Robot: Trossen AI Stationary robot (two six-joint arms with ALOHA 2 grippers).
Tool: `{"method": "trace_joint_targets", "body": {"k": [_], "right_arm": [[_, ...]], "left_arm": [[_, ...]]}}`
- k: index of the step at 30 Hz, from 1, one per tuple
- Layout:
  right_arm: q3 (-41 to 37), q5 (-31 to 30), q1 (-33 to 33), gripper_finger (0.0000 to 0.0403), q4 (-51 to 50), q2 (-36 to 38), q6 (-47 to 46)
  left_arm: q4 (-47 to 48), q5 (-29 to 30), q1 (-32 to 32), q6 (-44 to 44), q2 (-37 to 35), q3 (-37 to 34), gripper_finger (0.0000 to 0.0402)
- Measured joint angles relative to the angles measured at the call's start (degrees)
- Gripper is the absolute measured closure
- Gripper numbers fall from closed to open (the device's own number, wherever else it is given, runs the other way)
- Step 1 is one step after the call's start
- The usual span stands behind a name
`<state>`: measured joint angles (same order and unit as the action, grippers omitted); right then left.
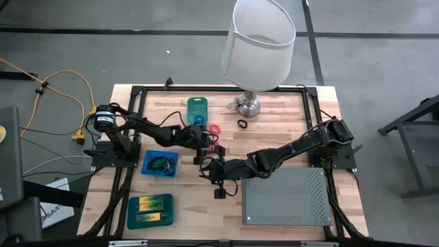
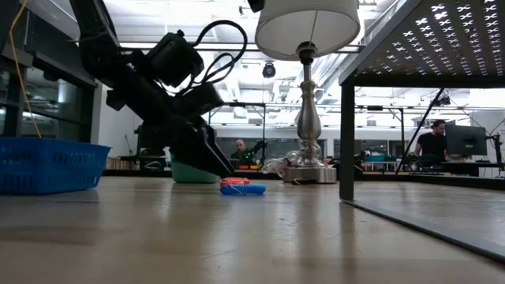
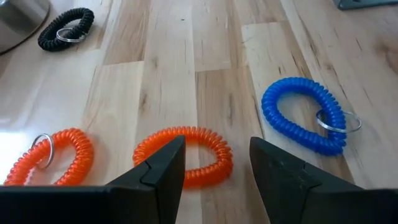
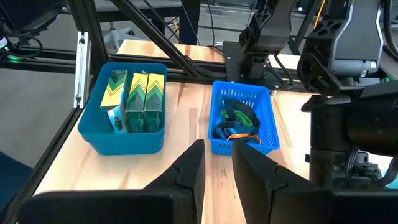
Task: Pick & Place Office Desk Supplies
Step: Put the orange spring rubberband into the green bin
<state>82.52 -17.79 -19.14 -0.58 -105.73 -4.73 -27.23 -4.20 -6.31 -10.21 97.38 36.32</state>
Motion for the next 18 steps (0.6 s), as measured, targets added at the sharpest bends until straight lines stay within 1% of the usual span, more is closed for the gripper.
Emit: {"method": "trace_joint_targets", "body": {"k": [6, 11, 14, 16, 18], "right_arm": [[0.0, 0.0, 0.0, 0.0334, 0.0, 0.0, 0.0], [0.0, 0.0, 0.0, 0.0334, 0.0, 0.0, 0.0], [0.0, 0.0, 0.0, 0.0334, 0.0, 0.0, 0.0], [0.0, 0.0, 0.0, 0.0334, 0.0, 0.0, 0.0], [0.0, 0.0, 0.0, 0.0334, 0.0, 0.0, 0.0]], "left_arm": [[0.4, -0.2, -0.3, -3.7, 0.0, 0.0, 0.0228], [0.4, -3.1, -1.9, -3.2, 0.0, 0.0, 0.0228], [0.4, -3.3, -2.4, -3.0, 0.0, 0.2, 0.0228], [1.4, -3.5, -2.3, -3.0, 0.0, 1.1, 0.0228], [4.3, -3.5, -2.1, -3.0, 0.0, 3.0, 0.0228]]}}
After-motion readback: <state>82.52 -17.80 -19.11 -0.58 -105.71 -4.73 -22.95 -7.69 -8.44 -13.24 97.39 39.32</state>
